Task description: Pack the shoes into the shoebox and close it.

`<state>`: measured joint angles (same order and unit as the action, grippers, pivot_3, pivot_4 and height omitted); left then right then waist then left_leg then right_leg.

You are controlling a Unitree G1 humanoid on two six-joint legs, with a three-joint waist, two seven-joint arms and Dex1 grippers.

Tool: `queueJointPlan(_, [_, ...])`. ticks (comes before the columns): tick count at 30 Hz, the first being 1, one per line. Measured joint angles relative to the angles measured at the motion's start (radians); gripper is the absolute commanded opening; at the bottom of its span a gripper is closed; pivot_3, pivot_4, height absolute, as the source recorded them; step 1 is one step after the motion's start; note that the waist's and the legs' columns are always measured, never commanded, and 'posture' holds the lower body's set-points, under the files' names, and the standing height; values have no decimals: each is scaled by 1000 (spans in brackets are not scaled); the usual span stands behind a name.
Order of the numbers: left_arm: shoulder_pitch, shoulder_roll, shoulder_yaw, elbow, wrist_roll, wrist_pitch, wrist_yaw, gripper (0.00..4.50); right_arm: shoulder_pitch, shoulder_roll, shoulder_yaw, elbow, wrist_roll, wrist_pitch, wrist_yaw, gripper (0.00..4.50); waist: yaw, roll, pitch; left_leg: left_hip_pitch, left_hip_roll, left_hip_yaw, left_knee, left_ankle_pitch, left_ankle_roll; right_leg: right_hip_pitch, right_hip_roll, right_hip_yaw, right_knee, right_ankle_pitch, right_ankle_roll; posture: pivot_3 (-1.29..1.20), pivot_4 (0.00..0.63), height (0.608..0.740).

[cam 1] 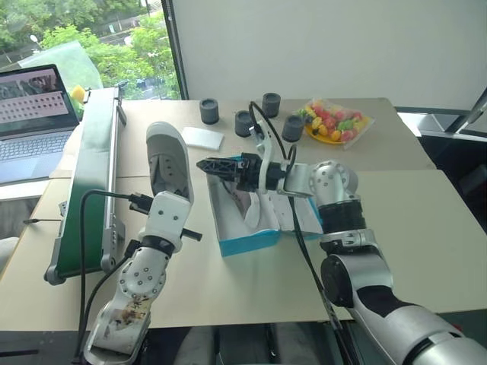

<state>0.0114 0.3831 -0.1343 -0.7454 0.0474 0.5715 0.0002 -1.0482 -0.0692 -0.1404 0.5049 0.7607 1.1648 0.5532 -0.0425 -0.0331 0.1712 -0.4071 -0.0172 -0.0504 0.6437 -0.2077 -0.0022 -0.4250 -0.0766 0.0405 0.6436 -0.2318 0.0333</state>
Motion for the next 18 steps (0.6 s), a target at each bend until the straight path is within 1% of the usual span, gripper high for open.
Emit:
queueJointPlan(7, [27, -7, 10, -25, 22, 0, -33, 55, -51, -24, 4, 67, -40, -59, 58, 4500, 0, 0, 0, 0, 0, 0, 0, 0, 0, 0, 0, 0, 0, 0, 0, 0, 150, 726])
queueJointPlan(14, [20, -21, 11, -25, 32, 0, -63, 55, -52, -31, 87, 124, -134, -111, 133, 4500, -1, 0, 0, 0, 0, 0, 0, 0, 0, 0, 0, 0, 0, 0, 0, 0, 150, 726])
queueJointPlan(18, [11, -22, 11, -24, 34, 0, -78, 55, -53, -32, 97, 180, -175, -160, 182, 4500, -1, 0, 0, 0, 0, 0, 0, 0, 0, 0, 0, 0, 0, 0, 0, 0, 150, 726])
